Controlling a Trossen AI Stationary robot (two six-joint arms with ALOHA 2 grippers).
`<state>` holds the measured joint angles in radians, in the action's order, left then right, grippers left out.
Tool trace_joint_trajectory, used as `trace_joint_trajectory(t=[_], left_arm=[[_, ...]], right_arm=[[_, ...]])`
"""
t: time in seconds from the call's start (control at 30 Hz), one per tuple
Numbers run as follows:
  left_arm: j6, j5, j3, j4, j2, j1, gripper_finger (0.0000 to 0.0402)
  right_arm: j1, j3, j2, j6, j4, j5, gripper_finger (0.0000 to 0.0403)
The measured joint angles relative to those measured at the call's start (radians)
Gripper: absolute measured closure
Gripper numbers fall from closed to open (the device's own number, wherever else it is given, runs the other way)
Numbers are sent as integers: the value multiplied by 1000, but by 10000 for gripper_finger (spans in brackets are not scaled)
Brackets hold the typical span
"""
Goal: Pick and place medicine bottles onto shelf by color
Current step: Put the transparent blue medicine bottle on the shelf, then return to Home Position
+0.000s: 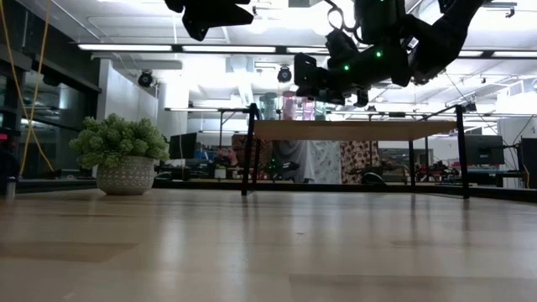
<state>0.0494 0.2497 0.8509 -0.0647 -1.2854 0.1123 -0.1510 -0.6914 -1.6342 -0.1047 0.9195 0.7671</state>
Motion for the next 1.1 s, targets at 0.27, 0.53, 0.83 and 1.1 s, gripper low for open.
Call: trace_joint_trajectory(t=[0.27,0.53,0.83,1.1], left_arm=[[0,0,0,-1,0,0,211],[0,0,0,-2,0,0,211],[0,0,0,-7,0,0,211],[0,0,0,-7,0,0,211]], right_arm=[[2,0,45,15,-16,14,253],[0,0,62,37,-5,12,253],[8,-1,177,135,17,-3,253],[135,-2,378,170,-346,-108,253]])
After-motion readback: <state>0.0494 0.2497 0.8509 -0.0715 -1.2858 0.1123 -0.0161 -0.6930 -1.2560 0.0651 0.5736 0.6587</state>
